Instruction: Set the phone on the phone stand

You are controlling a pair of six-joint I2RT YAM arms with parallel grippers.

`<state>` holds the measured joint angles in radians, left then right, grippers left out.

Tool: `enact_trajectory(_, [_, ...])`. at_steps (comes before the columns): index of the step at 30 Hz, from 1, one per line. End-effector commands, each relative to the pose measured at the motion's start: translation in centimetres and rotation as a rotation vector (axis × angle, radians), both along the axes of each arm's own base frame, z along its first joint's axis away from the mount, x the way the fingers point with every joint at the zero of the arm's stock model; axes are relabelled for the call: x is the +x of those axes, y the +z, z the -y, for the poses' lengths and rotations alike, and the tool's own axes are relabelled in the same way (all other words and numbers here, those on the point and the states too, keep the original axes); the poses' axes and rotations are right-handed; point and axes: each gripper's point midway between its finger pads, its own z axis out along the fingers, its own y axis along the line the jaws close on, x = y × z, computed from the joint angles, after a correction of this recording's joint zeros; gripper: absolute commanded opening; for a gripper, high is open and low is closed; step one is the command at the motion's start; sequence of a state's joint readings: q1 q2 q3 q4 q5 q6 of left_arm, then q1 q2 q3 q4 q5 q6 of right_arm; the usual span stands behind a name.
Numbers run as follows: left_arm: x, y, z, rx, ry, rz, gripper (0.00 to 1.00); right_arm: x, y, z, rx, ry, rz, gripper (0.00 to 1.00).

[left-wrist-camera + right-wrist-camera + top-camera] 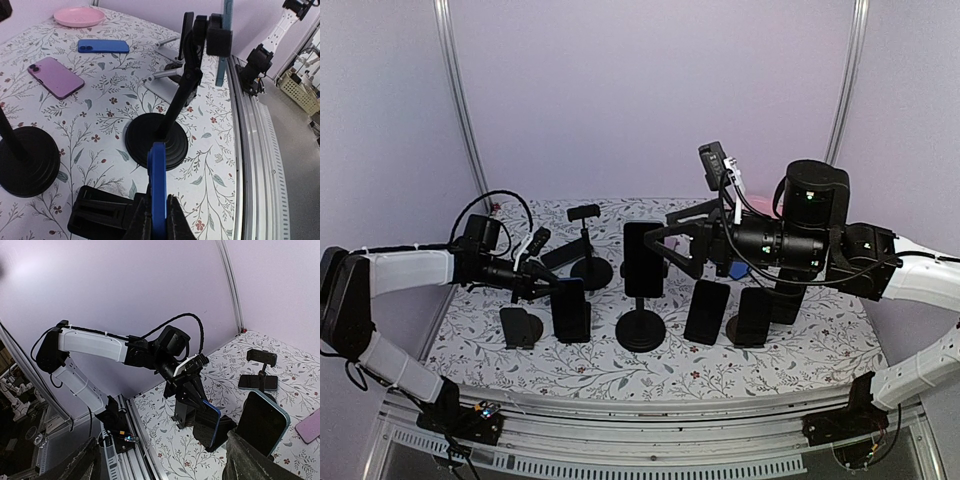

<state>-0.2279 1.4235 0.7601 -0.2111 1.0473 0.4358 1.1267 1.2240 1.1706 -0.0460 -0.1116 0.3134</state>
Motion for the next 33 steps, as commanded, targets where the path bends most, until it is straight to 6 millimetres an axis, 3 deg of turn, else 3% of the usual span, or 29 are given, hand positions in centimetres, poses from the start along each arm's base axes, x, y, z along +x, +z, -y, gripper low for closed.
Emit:
enact_trajectory(1, [0.77,0.76,-0.11,-0.03,0.007,0.053,0.0,-0.34,0.63,-0.02,0.012,0.013,-0.007,0.86])
enact_trajectory(14, [1.0,0.61,-0.16,-0.028,0.019,0.053,0.01,-0.37,0.39,0.06,0.008,0.014,-0.007,0.86])
enact_trajectory(33, [1.19,0.19,-0.15,-0.033,0.04,0.028,0.16,-0.49,0.38,0.04,0.008,0.02,-0.012,0.86])
